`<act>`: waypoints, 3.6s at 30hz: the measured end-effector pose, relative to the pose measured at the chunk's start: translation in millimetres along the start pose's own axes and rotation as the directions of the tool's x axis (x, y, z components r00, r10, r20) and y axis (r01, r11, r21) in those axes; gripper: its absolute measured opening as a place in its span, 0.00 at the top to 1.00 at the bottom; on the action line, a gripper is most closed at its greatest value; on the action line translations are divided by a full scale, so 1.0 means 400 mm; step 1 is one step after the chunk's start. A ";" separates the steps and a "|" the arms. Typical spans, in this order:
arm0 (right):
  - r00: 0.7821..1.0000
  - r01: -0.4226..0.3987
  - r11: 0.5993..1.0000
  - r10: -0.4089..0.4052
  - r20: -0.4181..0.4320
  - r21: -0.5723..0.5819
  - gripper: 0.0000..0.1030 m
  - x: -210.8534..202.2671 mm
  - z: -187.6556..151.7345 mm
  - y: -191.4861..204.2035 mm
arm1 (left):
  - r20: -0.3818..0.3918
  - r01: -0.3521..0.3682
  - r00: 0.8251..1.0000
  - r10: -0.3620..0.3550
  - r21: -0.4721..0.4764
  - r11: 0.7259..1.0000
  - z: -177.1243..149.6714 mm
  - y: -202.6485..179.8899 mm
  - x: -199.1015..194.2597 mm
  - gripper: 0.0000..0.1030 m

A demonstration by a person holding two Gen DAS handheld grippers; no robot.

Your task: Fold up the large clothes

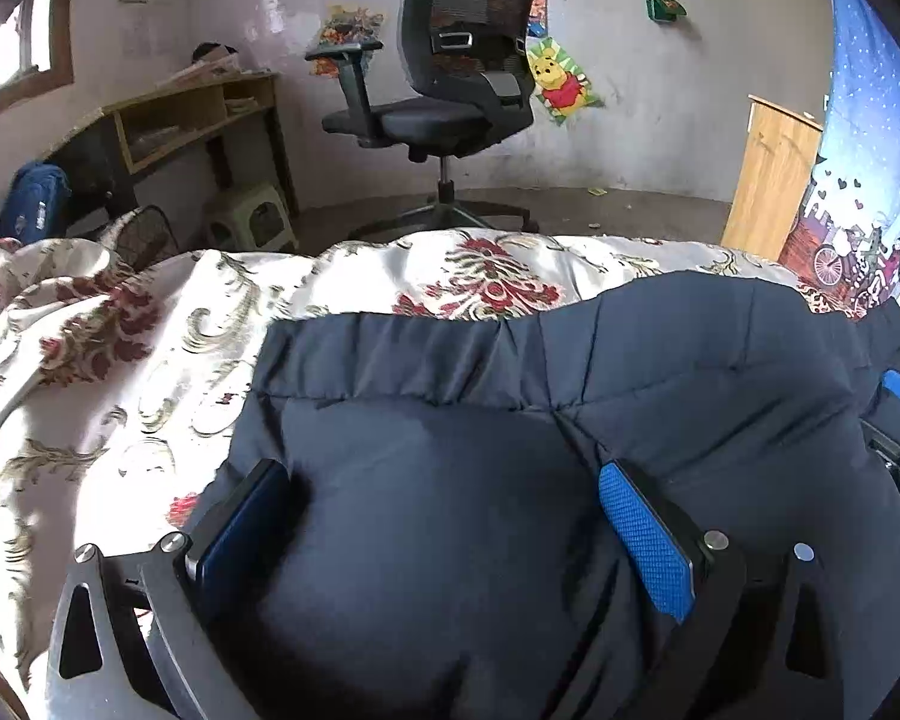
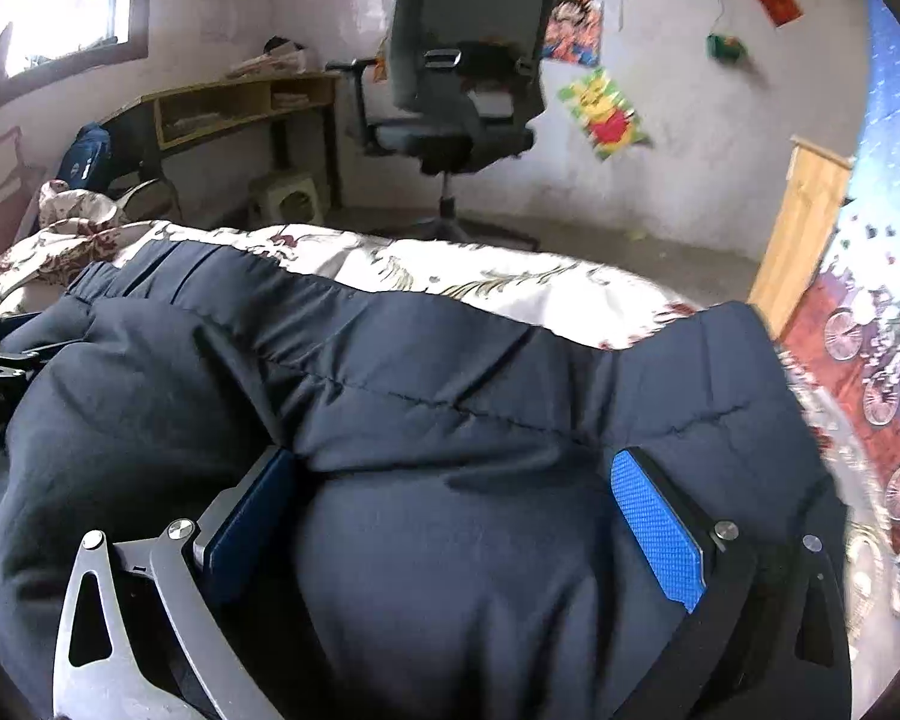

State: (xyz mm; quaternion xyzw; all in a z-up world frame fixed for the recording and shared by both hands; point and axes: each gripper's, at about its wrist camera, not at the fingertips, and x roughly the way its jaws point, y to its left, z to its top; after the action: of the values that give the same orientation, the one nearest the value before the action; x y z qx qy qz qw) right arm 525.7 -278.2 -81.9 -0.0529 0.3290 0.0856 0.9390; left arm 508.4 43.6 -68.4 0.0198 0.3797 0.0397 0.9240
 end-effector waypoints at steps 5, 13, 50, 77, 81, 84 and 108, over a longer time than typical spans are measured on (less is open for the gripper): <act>0.999 0.044 0.998 -0.044 0.001 0.054 0.01 -0.071 0.009 -0.064 | 0.075 -0.001 0.997 0.000 0.007 1.000 -0.012 0.037 -0.093 0.00; 0.997 0.073 0.988 -0.067 -0.046 0.134 0.01 -0.131 -0.014 -0.222 | 0.021 0.036 0.999 -0.034 -0.077 0.996 -0.046 0.192 -0.125 0.00; 0.976 -0.131 0.919 0.185 -0.114 0.371 0.01 -0.036 -0.217 -0.360 | -0.195 0.414 0.806 -0.558 -0.487 0.769 -0.177 0.359 0.121 0.00; 0.938 -0.079 0.885 0.221 -0.265 0.458 0.63 -0.074 -0.160 -0.310 | -0.185 0.210 0.939 -0.292 -0.364 0.907 -0.098 0.254 -0.057 0.77; 0.953 -0.074 0.911 0.184 -0.239 0.405 0.83 -0.130 -0.142 -0.291 | -0.160 0.174 0.958 -0.237 -0.332 0.927 -0.083 0.231 -0.108 0.81; 0.967 -0.059 0.934 0.141 -0.213 0.351 0.89 -0.178 -0.108 -0.277 | -0.124 0.155 0.972 -0.198 -0.294 0.943 -0.064 0.209 -0.159 0.83; 0.993 0.117 0.912 -0.109 -0.043 0.393 0.91 -0.473 -0.045 -0.532 | -0.011 0.392 0.915 -0.403 -0.214 0.895 0.023 -0.152 -0.205 0.84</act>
State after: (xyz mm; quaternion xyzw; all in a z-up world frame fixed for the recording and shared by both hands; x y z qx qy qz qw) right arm 410.8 -513.6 31.8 0.1177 0.3454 -0.0376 0.9303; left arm 460.1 -24.4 -8.5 -0.1554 0.3947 -0.1100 0.8989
